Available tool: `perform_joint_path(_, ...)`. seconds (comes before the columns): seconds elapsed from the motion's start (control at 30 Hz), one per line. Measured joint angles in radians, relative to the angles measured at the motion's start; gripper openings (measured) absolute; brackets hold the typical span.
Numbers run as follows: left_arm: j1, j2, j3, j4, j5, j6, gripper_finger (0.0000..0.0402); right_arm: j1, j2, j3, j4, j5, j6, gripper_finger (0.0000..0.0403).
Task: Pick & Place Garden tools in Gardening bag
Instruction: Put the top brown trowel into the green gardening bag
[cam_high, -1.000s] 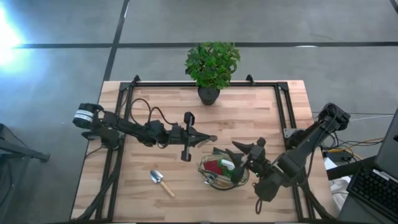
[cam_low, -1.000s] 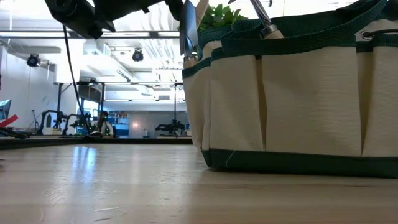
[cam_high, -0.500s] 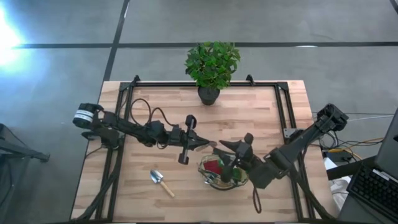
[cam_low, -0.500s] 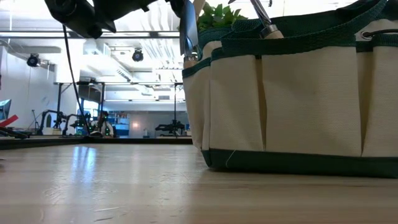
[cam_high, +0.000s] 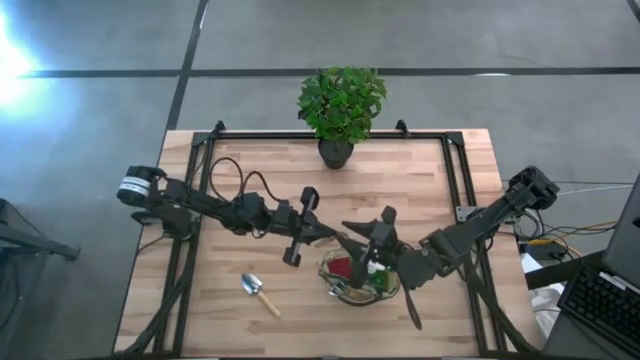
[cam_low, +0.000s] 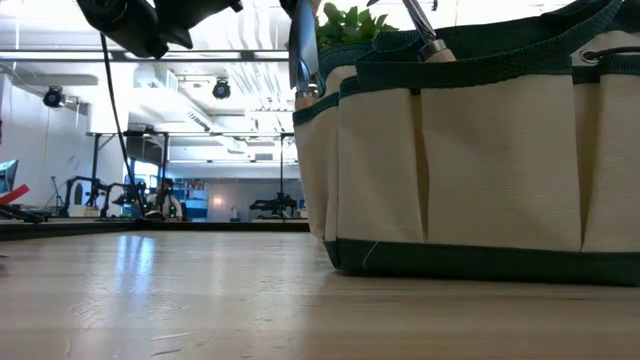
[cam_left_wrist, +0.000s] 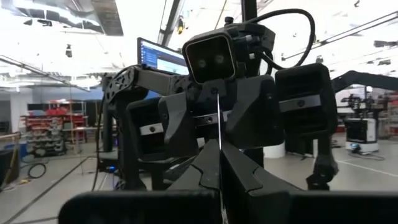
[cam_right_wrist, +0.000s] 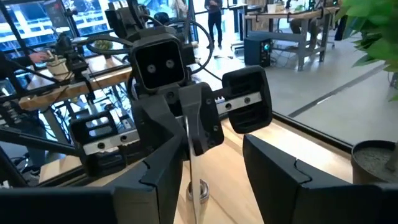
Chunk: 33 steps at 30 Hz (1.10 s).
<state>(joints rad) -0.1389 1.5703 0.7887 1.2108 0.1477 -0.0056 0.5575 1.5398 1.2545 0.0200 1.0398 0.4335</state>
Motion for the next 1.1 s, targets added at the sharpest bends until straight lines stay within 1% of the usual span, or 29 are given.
perform_joint_path(0.2,0.000,0.000,0.000,-0.011,0.012,-0.014,0.0000,-0.006,0.000,0.000,0.024,-0.005,-0.044,0.0135)
perform_joint_path(0.4,0.000,0.000,0.000,-0.024,0.015,-0.015,0.0000,-0.006,0.000,0.000,0.027,-0.014,-0.053,0.0097)
perform_joint_path(0.5,0.000,0.000,0.000,-0.025,0.015,-0.014,0.0000,-0.007,0.000,0.000,0.026,-0.030,-0.054,0.0072)
perform_joint_path(0.63,0.000,0.000,0.000,-0.025,0.011,-0.015,0.0000,-0.006,0.000,0.000,0.024,-0.039,-0.074,0.0022)
perform_joint_path(0.67,0.001,0.000,0.000,-0.025,0.011,-0.014,0.0000,-0.006,0.000,0.000,0.024,-0.042,-0.083,0.0016)
perform_joint_path(0.93,0.000,0.000,0.000,-0.035,0.016,-0.025,0.0002,-0.008,0.000,0.000,0.021,-0.049,-0.097,0.0008)
perform_joint_path(1.1,0.000,0.000,0.001,-0.041,0.015,-0.029,0.0027,-0.009,0.000,0.000,0.020,-0.047,-0.097,0.0008)
